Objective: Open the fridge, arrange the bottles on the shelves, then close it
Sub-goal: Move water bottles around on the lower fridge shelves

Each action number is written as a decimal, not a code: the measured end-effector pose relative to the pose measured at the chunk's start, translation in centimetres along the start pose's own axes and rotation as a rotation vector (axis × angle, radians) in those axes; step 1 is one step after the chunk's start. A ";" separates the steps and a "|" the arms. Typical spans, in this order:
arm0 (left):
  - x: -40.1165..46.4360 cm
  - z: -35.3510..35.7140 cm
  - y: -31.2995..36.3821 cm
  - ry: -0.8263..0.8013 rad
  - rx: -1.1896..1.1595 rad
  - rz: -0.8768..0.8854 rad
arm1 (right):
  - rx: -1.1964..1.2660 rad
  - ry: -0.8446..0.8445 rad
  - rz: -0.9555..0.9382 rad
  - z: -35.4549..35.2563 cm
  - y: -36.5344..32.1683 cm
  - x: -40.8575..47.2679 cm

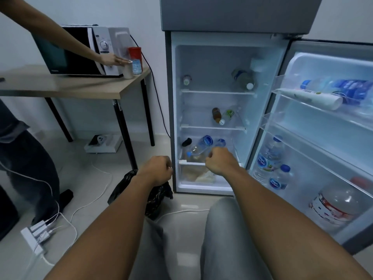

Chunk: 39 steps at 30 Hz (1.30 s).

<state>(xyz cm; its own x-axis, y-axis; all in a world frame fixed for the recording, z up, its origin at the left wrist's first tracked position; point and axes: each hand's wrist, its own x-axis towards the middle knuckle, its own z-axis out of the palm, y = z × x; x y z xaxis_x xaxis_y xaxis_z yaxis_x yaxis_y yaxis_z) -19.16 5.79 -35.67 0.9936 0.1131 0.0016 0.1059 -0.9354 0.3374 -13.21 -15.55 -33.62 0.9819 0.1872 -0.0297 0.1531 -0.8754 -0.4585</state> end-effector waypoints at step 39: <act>34.6 25.2 -4.3 -0.044 -0.165 0.083 | 0.024 -0.182 0.071 22.1 13.8 31.8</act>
<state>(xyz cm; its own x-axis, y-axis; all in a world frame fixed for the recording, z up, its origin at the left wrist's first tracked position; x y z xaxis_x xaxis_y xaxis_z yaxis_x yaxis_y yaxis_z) 15.75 5.31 -60.79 0.9998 0.0192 -0.0041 0.0188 -0.8730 0.4874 17.63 -11.84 -60.48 0.9533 0.2048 -0.2222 0.0790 -0.8787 -0.4708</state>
